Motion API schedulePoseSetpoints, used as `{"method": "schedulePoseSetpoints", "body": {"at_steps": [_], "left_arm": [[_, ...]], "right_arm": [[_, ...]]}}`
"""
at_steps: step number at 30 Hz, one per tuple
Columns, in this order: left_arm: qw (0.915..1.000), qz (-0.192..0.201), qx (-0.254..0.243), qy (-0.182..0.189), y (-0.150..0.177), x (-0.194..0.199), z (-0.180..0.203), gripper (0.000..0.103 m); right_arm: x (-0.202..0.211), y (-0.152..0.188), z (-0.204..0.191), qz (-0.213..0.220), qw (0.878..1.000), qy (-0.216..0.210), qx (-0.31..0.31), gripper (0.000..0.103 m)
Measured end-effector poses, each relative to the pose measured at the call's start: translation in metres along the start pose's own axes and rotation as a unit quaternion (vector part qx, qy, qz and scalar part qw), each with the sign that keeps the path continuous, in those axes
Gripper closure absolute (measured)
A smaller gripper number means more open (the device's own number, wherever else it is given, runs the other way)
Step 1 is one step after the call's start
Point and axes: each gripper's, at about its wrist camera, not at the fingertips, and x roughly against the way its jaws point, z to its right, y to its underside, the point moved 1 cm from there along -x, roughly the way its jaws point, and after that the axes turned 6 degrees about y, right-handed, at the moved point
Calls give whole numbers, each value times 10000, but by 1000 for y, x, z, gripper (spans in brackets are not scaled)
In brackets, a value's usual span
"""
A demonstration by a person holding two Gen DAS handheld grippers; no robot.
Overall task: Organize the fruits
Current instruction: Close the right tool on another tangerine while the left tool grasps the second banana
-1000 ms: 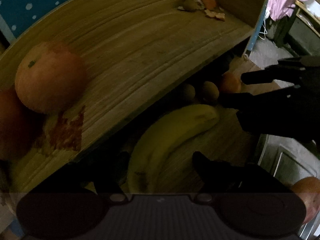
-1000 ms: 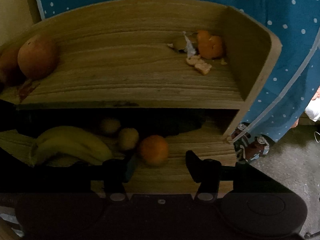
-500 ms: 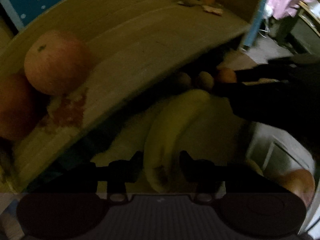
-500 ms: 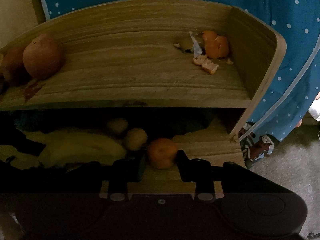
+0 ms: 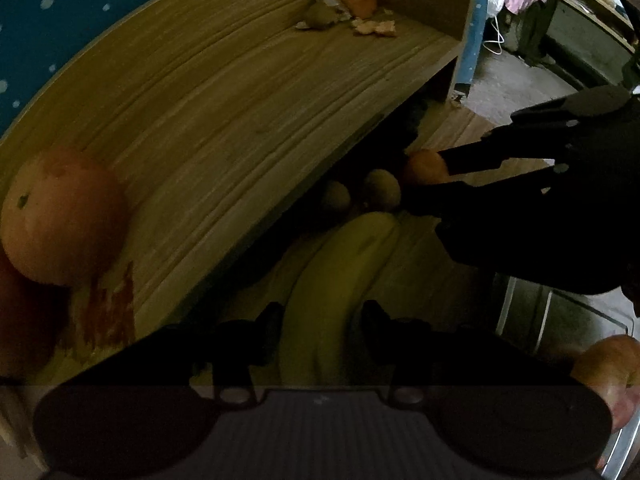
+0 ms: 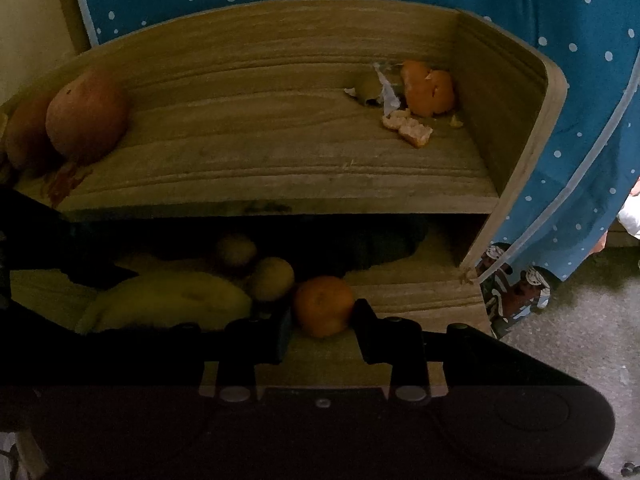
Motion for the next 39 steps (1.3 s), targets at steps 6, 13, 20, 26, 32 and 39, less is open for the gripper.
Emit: {"method": "schedulePoseSetpoints", "body": {"at_steps": [6, 13, 20, 26, 32, 39], "left_arm": [[10000, -7, 13, -35, 6, 6, 5, 62], [9995, -61, 294, 41, 24, 13, -7, 66], [9984, -168, 542, 85, 48, 19, -20, 66], [9981, -213, 564, 108, 63, 22, -28, 65], [9991, -188, 391, 23, 60, 14, -23, 63], [9971, -138, 706, 264, 72, 22, -31, 66]], "right_arm": [[2, 0, -1, 42, 10000, -11, -66, 68], [11, 11, -5, 7, 9999, -67, -128, 69], [26, 25, -28, -39, 9998, -184, -98, 69], [36, 34, -51, -82, 9996, -258, -20, 69], [40, 40, -60, -137, 9997, -204, -53, 69], [65, 45, -59, 23, 9997, -6, -227, 69]]}}
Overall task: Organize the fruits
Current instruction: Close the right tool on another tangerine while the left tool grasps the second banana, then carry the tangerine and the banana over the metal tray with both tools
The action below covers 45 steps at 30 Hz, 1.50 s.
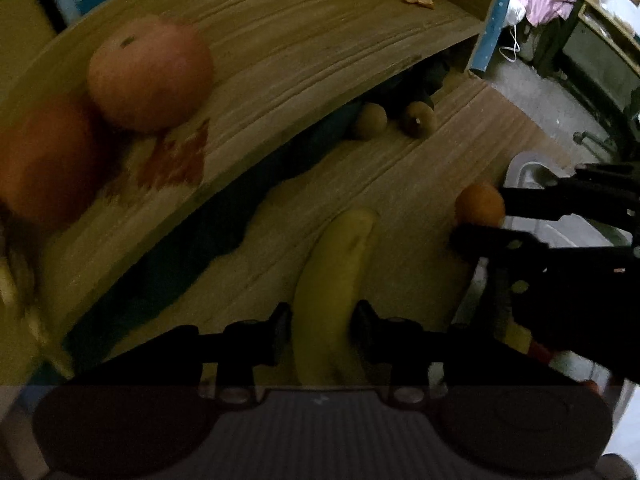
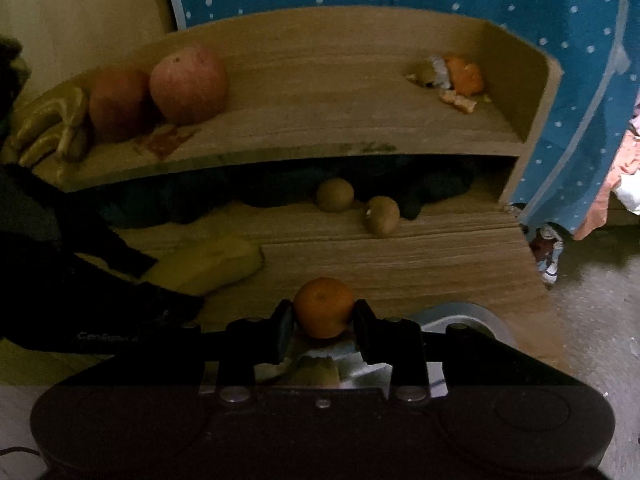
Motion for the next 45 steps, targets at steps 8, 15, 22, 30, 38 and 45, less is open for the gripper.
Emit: {"method": "schedulePoseSetpoints", "body": {"at_steps": [8, 15, 22, 30, 38, 45], "left_arm": [[9993, 307, 214, 66, 16, 33, -7, 67], [9982, 582, 2, 110, 28, 68, -2, 66], [9965, 749, -375, 31, 34, 88, 11, 66], [9931, 981, -647, -12, 51, 120, 22, 66], [9912, 959, -853, 323, 65, 140, 40, 66], [9882, 863, -1193, 431, 61, 124, 69, 66]], "right_arm": [[37, 13, -4, 186, 9991, 268, -281, 69], [74, 30, -14, 308, 9973, 465, -469, 69], [103, 58, -21, 332, 9947, 633, -742, 69], [119, 89, -31, 191, 9931, 630, -971, 69], [122, 110, -38, 14, 9919, 608, -1114, 69], [128, 123, -33, -39, 9889, 759, -1277, 69]]}}
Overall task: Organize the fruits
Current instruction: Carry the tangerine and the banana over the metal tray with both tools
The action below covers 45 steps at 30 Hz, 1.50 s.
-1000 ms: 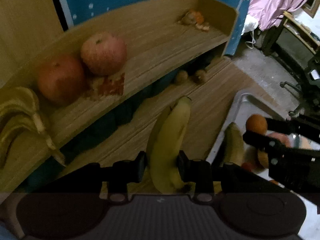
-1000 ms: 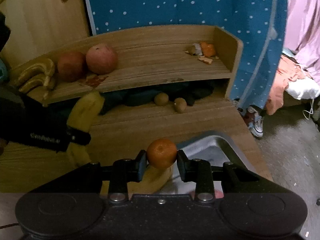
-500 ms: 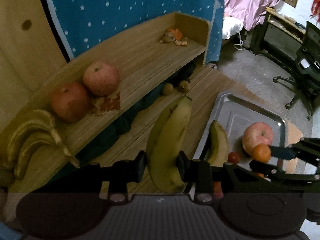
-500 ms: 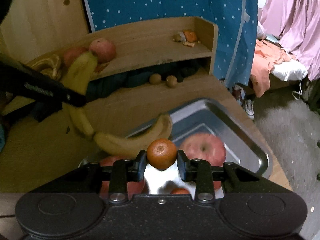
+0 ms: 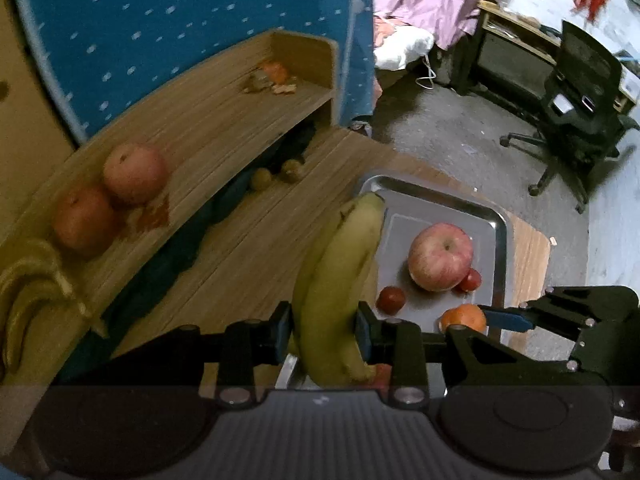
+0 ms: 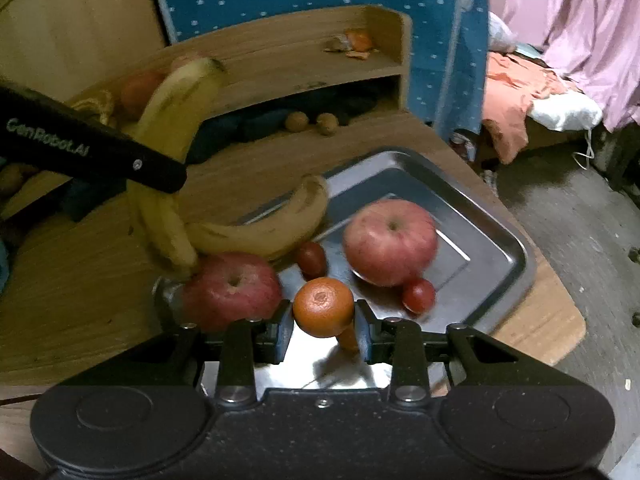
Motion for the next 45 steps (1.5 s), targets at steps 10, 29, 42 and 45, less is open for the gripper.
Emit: {"method": "schedulePoseSetpoints", "body": {"at_steps": [10, 29, 42, 45], "left_arm": [[9990, -178, -283, 287, -17, -21, 24, 66], [9965, -682, -394, 282, -28, -76, 35, 66], [9959, -825, -226, 292, -25, -86, 33, 64], [9958, -857, -173, 270, -24, -86, 34, 59]], "right_arm": [[-1, 10, 27, -72, 9989, 282, -380, 69], [-26, 7, 47, -337, 9979, 289, -464, 68], [-41, -3, 54, -485, 9983, 165, -275, 68], [-44, -6, 57, -529, 9982, 121, -238, 64]]}}
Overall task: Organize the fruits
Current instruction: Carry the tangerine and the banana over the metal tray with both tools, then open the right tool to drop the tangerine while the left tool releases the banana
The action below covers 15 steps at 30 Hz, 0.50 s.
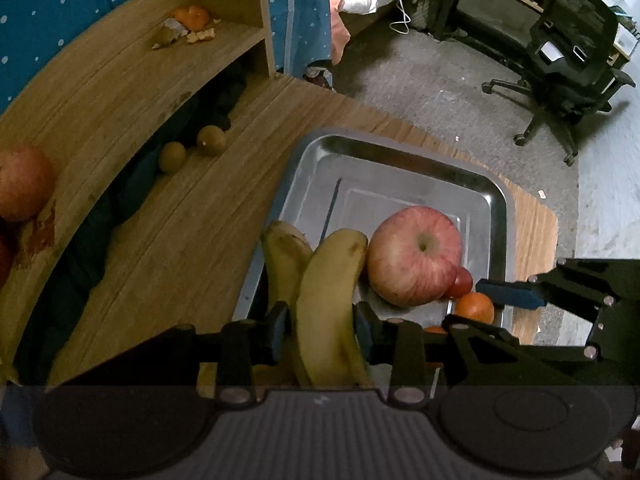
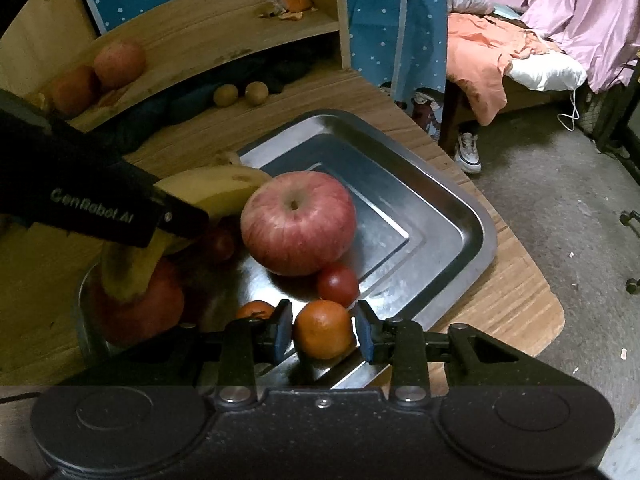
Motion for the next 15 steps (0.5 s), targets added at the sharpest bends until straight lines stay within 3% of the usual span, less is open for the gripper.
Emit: {"method": "schedulePoseSetpoints", "body": {"at_steps": [3, 8, 10, 15], "left_arm": [[10000, 55, 74, -2, 1, 5, -1, 40], [9993, 330, 185, -47, 5, 25, -5, 21], [9987, 463, 215, -55, 9, 34, -7, 17], [9966, 746, 297, -160, 30, 56, -15, 4]], "right_arm": [[-3, -3, 3, -66, 10000, -4, 31, 57], [3, -5, 3, -56, 9999, 53, 76, 40], [9, -4, 1, -19, 9999, 129, 59, 28], [26, 6, -8, 81, 9993, 357, -60, 15]]}}
